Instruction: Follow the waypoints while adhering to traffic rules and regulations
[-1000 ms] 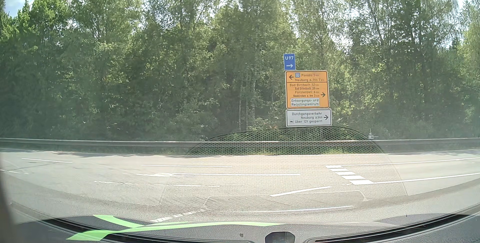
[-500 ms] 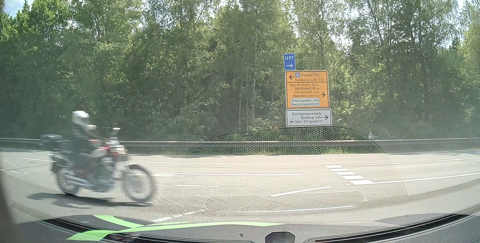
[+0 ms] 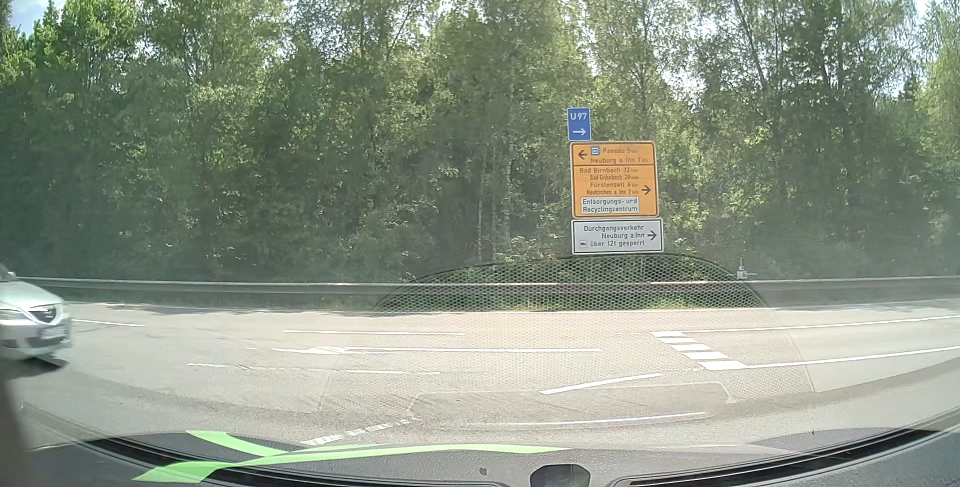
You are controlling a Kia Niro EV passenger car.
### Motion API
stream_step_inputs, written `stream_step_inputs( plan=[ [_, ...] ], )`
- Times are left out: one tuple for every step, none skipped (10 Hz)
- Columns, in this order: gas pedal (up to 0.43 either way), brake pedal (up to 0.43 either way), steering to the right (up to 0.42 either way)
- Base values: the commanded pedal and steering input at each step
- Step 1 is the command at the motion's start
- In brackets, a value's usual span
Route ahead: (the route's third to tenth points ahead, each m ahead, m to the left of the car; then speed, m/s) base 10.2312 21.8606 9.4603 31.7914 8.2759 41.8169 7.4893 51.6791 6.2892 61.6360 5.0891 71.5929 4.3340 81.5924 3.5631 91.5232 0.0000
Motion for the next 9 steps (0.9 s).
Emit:
stream_step_inputs(
  plan=[
    [0.000, 0.274, -0.063],
    [0.000, 0.274, -0.063],
    [0.000, 0.274, -0.063],
    [0.000, 0.274, -0.063],
    [0.000, 0.274, -0.063],
    [0.000, 0.274, -0.063],
    [0.000, 0.280, -0.063],
    [0.000, 0.287, -0.063],
    [0.000, 0.293, -0.063]
  ],
)
